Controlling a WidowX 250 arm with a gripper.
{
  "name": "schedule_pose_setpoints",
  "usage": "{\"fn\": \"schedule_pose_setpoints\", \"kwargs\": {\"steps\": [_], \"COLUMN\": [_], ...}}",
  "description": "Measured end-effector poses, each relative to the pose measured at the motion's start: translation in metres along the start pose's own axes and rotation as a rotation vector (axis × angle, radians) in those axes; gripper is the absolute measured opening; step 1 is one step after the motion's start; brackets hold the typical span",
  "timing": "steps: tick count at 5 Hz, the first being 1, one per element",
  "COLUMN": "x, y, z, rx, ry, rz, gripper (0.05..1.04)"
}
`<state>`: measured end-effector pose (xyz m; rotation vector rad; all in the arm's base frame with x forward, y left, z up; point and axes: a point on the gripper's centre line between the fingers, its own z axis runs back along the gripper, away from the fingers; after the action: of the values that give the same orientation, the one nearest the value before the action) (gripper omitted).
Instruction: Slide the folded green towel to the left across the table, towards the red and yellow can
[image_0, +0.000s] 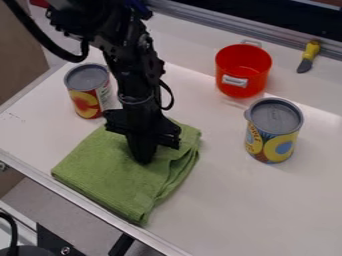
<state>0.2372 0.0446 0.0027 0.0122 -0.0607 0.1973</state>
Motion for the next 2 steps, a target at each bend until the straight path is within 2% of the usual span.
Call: {"fn": "schedule_pose_setpoints", "kwargs": {"steps": [1,2], "x": [0.004,0.003], "y": [-0.003,-0.005], "z": [0.004,0.017], "rx": [-0.008,-0.022], "ry": [-0.030,-0.031], "rz": [0.027,0.044], "gripper": [0.052,0.052]}}
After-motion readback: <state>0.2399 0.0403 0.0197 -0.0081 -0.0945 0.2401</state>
